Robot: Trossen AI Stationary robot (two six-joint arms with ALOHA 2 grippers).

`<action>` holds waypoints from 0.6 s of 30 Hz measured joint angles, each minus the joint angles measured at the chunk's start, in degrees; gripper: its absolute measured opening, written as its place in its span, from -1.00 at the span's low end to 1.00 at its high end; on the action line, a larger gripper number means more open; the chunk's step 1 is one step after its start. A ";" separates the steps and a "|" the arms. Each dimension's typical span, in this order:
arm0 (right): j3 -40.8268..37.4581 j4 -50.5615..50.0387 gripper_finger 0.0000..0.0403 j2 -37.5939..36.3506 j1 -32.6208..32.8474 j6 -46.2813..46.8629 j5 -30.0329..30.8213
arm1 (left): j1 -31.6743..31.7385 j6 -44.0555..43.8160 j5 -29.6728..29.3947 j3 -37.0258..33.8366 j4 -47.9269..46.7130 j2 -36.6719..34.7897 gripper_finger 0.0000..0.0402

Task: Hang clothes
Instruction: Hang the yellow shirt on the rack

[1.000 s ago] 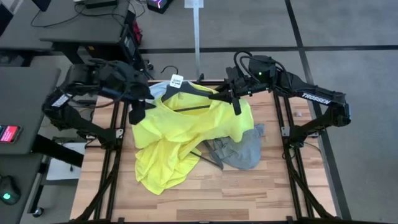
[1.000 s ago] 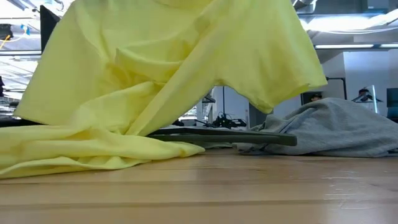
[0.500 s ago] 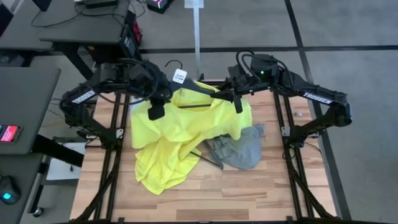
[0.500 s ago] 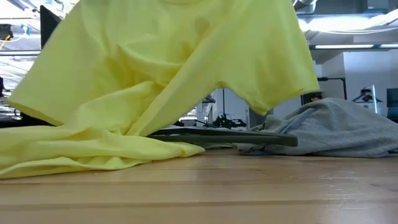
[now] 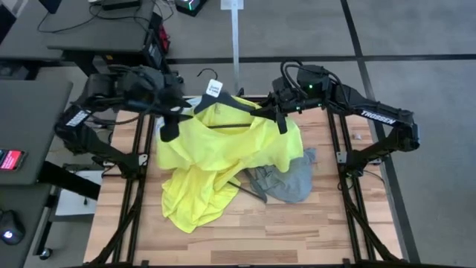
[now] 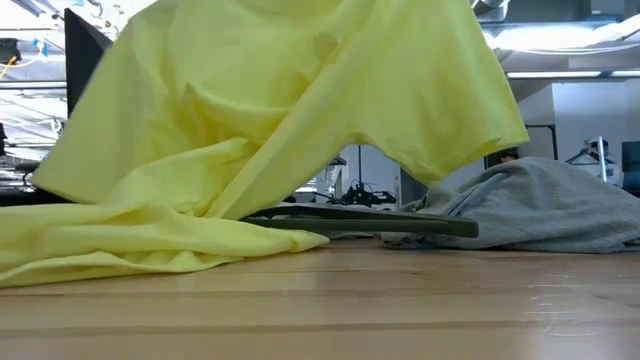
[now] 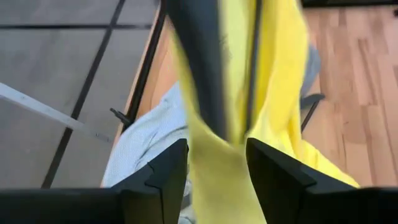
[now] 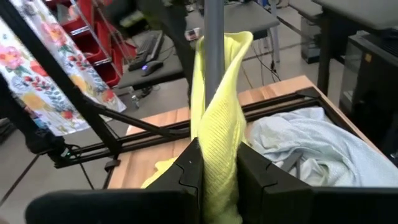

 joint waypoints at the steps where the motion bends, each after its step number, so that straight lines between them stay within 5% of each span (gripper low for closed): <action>1: 0.00 0.00 -0.82 0.04 0.01 0.00 -0.01 | 0.35 -0.47 0.00 -0.06 -0.09 -0.53 -0.27; 5: 0.00 0.22 -0.82 0.05 0.11 0.02 -0.07 | 3.17 -2.50 0.59 0.01 -1.51 -2.54 -0.27; 11: 0.00 2.79 -0.82 0.05 0.04 0.13 -0.05 | 9.73 -2.22 12.85 -2.46 -3.93 -2.16 -0.27; 18: 0.00 3.13 -0.82 0.05 0.09 0.09 0.08 | 12.70 0.33 15.28 -4.68 -2.03 -1.82 -0.27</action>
